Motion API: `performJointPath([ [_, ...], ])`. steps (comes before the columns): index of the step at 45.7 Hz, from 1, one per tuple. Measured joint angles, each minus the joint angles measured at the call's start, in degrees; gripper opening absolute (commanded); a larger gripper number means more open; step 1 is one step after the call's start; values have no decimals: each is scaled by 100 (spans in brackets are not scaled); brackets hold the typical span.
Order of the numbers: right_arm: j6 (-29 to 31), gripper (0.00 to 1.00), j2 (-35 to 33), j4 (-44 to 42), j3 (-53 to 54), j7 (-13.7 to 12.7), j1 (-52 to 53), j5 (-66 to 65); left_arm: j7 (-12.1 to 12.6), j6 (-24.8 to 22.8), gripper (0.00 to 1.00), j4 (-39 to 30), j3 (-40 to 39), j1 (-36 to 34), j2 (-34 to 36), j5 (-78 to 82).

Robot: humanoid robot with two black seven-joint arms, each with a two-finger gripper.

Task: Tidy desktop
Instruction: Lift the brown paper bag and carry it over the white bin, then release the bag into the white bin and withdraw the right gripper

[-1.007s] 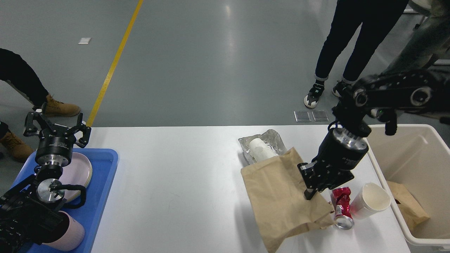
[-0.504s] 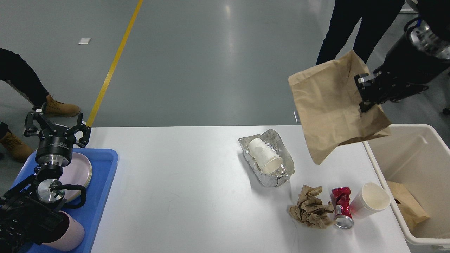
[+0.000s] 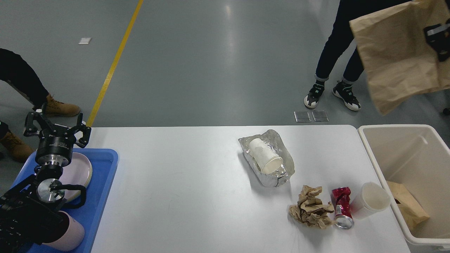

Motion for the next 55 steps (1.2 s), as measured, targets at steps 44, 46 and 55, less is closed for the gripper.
performJointPath([
  [44,-3235,0,-614,-2482,885,-135,-7329,-539,0,0,96,-1,0,0,0,0],
  [46,-3327,0,-557,-2560,993,-139,-7545,-540,0,0,96,-2,0,0,0,0],
  [55,-3466,0,-243,-2986,1608,-153,-8348,-539,0,0,96,0,0,0,0,0],
])
